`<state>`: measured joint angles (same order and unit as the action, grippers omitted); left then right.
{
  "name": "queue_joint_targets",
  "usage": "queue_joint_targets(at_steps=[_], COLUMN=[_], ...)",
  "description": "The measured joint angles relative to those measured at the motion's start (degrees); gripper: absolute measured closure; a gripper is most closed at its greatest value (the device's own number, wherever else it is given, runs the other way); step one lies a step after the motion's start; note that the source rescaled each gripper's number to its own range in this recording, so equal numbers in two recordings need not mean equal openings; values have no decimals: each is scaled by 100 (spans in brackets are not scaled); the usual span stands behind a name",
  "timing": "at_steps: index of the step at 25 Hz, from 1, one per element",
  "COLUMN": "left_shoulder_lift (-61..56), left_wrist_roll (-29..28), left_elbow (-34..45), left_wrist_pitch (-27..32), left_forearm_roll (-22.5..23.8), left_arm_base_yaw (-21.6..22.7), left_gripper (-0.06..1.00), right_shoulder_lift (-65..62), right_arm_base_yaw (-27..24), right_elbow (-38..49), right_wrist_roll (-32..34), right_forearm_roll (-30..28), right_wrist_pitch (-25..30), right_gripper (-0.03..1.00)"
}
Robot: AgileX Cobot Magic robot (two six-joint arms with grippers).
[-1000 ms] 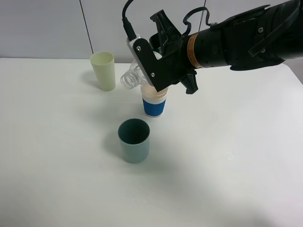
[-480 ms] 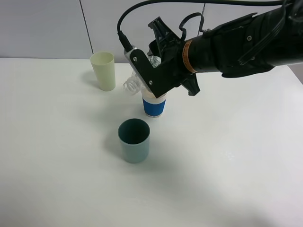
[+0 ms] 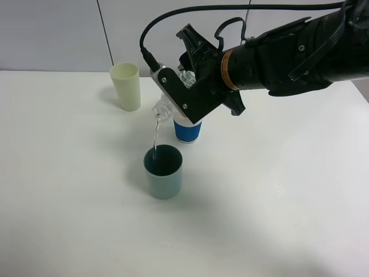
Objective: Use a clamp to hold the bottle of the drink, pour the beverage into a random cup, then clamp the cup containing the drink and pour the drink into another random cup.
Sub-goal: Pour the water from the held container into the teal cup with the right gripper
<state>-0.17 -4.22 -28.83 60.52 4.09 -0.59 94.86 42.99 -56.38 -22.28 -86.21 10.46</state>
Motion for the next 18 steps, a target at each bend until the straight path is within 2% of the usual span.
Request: queue_joint_targets(at_steps=[5, 18], left_shoulder_lift=[0, 0], left_wrist_roll=[0, 0], left_elbow=[0, 0], left_wrist_pitch=[0, 0], left_forearm_roll=[0, 0], left_arm_base_yaw=[0, 0], left_gripper=[-6, -6], right_shoulder_lift=[0, 0], right_arm_base_yaw=[0, 0], right_elbow=[0, 0], right_wrist_roll=[-241, -324], right_forearm_roll=[0, 0], right_wrist_pitch=[1, 1], right_gripper=[95, 95])
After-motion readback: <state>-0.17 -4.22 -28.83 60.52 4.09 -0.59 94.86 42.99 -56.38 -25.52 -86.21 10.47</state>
